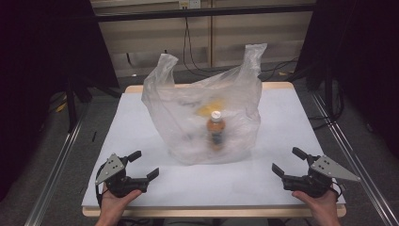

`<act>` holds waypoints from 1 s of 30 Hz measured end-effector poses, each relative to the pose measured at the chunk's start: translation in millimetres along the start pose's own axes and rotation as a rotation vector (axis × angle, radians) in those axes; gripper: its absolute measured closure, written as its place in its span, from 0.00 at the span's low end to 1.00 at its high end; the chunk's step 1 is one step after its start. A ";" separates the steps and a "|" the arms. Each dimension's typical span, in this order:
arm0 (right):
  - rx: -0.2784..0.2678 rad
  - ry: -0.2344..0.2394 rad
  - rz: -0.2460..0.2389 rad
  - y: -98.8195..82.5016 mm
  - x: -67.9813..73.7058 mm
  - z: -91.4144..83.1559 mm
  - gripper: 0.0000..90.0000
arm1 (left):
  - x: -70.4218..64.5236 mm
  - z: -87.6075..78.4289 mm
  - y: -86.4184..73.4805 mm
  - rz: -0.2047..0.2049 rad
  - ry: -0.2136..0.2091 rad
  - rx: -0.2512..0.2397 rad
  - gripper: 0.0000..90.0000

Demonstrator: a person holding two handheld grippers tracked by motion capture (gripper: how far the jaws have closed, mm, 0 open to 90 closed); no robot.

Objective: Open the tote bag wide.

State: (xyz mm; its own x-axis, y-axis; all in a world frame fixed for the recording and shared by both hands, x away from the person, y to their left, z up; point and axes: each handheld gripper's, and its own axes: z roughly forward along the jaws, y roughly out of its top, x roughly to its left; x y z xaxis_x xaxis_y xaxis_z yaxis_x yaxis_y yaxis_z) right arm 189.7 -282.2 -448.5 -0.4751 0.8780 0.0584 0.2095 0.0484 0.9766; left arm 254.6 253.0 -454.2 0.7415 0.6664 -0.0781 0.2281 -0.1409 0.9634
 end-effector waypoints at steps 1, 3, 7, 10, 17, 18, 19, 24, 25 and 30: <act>0.000 0.000 0.000 0.0 0.0 0.0 0.08 | 0.0 0.0 0.0 0.000 0.000 0.000 0.07; -0.001 -0.003 0.006 0.5 0.1 -0.4 0.08 | 0.5 -0.2 0.2 0.000 -0.006 0.013 0.07; 0.020 -0.007 0.018 -0.6 -1.5 1.6 0.12 | 0.4 1.6 -0.2 -0.018 -0.004 0.010 0.08; 0.026 0.002 0.013 -1.0 -2.0 2.5 0.16 | 1.4 1.4 -0.4 -0.014 0.003 0.016 0.09; 0.036 0.019 0.025 -2.1 -2.3 5.7 0.26 | 2.2 3.5 -0.6 -0.012 -0.016 0.020 0.17; 0.039 0.032 0.019 -2.1 -1.5 6.5 0.30 | 0.2 4.0 -0.3 -0.012 0.006 0.016 0.20; 0.034 0.045 0.022 -2.0 -1.2 7.0 0.37 | -0.2 4.2 -0.3 -0.016 -0.004 0.015 0.22; 0.033 0.080 0.021 -0.7 0.3 6.5 0.46 | -1.5 3.9 0.4 0.018 -0.032 0.035 0.35; 0.033 0.080 0.021 -0.7 0.3 6.5 0.46 | -1.5 3.9 0.4 0.018 -0.032 0.035 0.37; 0.042 0.127 0.003 0.8 2.0 9.1 0.59 | -3.0 3.7 1.3 -0.008 -0.062 0.031 0.48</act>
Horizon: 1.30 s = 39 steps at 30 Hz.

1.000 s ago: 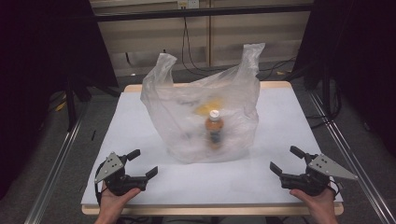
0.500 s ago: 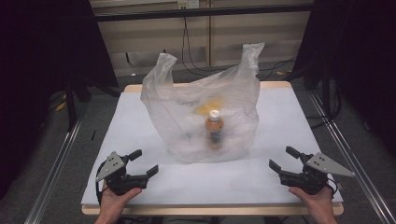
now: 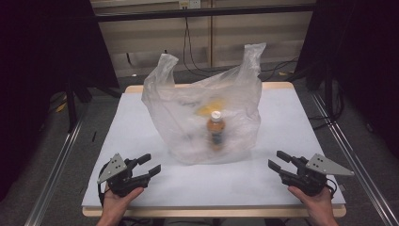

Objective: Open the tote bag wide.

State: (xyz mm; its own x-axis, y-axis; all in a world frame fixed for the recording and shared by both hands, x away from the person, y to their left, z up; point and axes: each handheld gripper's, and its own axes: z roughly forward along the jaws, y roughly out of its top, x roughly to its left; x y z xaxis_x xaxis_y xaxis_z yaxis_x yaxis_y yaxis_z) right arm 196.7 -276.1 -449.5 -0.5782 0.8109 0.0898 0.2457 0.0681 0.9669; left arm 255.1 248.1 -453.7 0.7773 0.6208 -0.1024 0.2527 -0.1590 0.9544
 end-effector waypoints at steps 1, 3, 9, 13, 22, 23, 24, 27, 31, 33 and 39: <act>0.004 0.024 -0.009 1.0 1.3 1.5 0.67 | -0.2 -0.1 0.6 0.006 0.004 0.005 0.53; 0.006 0.049 -0.022 2.6 2.8 2.4 0.72 | -0.2 0.0 2.5 0.019 -0.013 0.022 0.59; 0.009 0.111 -0.043 8.2 7.3 7.8 0.90 | -3.4 0.0 6.9 0.022 -0.052 0.052 0.76; 0.023 0.141 -0.052 13.2 9.7 13.5 0.99 | -4.8 1.2 10.5 0.035 -0.085 0.068 0.87; 0.058 0.202 -0.048 20.4 14.5 28.6 1.00 | -4.7 6.8 20.8 0.017 -0.144 0.091 1.00; 0.064 0.206 -0.043 22.0 15.1 30.5 1.00 | -5.7 7.6 21.5 0.007 -0.139 0.085 1.00; 0.062 0.223 -0.037 23.2 15.4 32.6 1.00 | -6.2 8.4 23.6 -0.004 -0.137 0.090 1.00; 0.062 0.230 -0.047 28.5 17.3 37.5 1.00 | -7.0 11.1 26.5 -0.004 -0.149 0.095 1.00; 0.050 0.252 -0.037 39.7 19.4 45.6 1.00 | -9.6 16.5 35.1 -0.022 -0.176 0.097 1.00; 0.048 0.257 -0.030 44.5 19.5 49.7 1.00 | -9.8 18.4 37.5 -0.031 -0.189 0.091 1.00; 0.046 0.264 -0.019 55.6 18.6 58.3 1.00 | -8.0 27.7 44.8 -0.022 -0.200 0.099 1.00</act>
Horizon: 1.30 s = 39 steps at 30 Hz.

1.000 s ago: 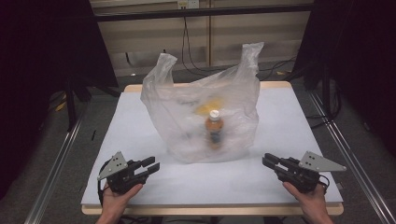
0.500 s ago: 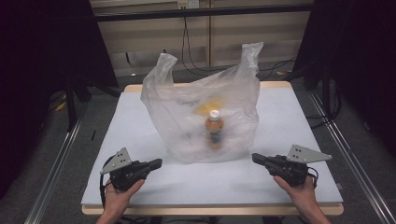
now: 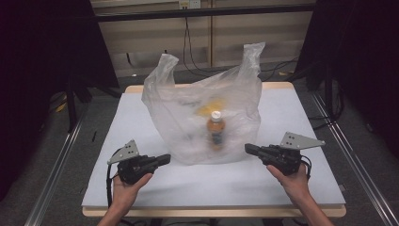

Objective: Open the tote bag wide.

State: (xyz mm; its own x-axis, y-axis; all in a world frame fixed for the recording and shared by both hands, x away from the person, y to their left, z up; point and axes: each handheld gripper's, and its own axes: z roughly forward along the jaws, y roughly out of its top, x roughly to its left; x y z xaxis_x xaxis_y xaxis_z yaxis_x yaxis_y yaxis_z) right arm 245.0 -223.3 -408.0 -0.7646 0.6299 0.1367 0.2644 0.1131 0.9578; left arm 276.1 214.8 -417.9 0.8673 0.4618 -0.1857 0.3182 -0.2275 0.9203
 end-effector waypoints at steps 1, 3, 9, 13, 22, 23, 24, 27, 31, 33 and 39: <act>0.000 0.000 0.000 0.0 0.0 0.0 1.00 | 0.6 1.9 1.2 0.003 -0.002 0.001 1.00; -0.001 0.011 0.012 6.9 -1.9 2.8 1.00 | 2.5 6.1 4.0 -0.004 -0.008 -0.003 1.00; -0.011 0.021 0.017 20.4 -5.1 10.4 1.00 | 7.6 10.1 9.3 -0.014 -0.012 -0.022 1.00; -0.012 0.033 0.012 31.0 -4.4 16.7 1.00 | 9.3 12.6 15.3 -0.007 -0.021 -0.016 1.00; -0.001 0.058 0.003 55.0 -3.6 33.1 1.00 | 12.9 17.7 32.7 0.001 -0.023 -0.060 1.00; -0.001 0.058 0.003 55.0 -3.6 33.1 1.00 | 12.8 18.5 34.5 0.000 -0.024 -0.062 1.00; 0.001 0.060 0.000 59.7 -3.6 35.4 1.00 | 12.4 20.6 37.8 0.006 -0.022 -0.064 1.00; -0.005 0.064 -0.001 66.9 -4.6 38.2 1.00 | 13.3 23.8 44.3 0.015 -0.025 -0.067 1.00; -0.017 0.068 -0.001 75.6 -5.9 40.7 1.00 | 14.1 25.9 51.6 0.014 -0.031 -0.077 1.00; -0.029 0.066 -0.003 78.9 -6.7 41.1 1.00 | 14.8 26.5 55.0 0.014 -0.030 -0.078 1.00; -0.024 0.051 -0.023 90.1 -9.0 42.6 1.00 | 17.9 27.9 66.5 0.021 -0.030 -0.090 1.00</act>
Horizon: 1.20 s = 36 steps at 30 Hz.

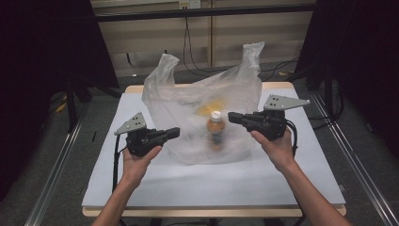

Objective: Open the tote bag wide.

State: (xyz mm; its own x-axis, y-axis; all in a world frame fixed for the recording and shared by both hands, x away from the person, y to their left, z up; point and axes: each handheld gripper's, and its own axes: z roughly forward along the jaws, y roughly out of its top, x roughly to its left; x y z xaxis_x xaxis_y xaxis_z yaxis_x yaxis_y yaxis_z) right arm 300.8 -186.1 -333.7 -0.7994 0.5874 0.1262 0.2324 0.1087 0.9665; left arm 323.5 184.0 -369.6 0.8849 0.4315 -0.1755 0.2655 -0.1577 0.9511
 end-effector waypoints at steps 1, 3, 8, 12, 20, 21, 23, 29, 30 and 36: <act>0.002 -0.001 -0.001 2.1 0.2 0.0 1.00 | 0.8 0.2 2.3 0.002 0.002 -0.004 1.00; 0.001 -0.007 -0.005 4.4 0.3 0.1 1.00 | 1.2 0.7 5.1 0.004 0.006 -0.006 1.00; 0.001 -0.014 -0.009 18.3 -0.3 1.8 1.00 | 2.8 4.4 20.1 0.017 0.010 -0.012 1.00; -0.008 -0.013 -0.013 28.0 -0.3 4.3 1.00 | 5.8 8.8 31.2 0.022 0.009 -0.014 1.00; -0.029 -0.052 -0.030 55.3 -4.1 11.4 1.00 | 12.8 11.9 52.4 0.027 0.014 -0.036 1.00; -0.025 -0.059 -0.031 58.2 -5.0 13.1 1.00 | 13.3 12.0 54.8 0.029 0.015 -0.040 1.00; -0.031 -0.065 -0.025 63.6 -6.9 15.9 1.00 | 15.5 13.1 60.5 0.027 0.019 -0.056 1.00; -0.033 -0.075 -0.036 77.9 -6.4 23.0 1.00 | 23.4 20.0 71.8 0.017 0.021 -0.067 1.00; -0.030 -0.085 -0.042 83.8 -6.4 25.3 1.00 | 23.6 20.8 73.7 0.019 0.021 -0.069 1.00; -0.018 -0.111 -0.036 94.1 -13.3 31.5 1.00 | 26.2 24.7 97.4 0.042 0.026 -0.094 1.00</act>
State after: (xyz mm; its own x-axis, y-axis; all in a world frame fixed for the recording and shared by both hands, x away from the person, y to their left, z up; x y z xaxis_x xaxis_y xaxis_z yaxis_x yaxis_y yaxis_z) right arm 350.8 -158.4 -251.4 -0.7408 0.6684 0.0674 0.1942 0.1170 0.9740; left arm 381.9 158.0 -287.9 0.8840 0.4492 -0.1296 0.1902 -0.0924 0.9774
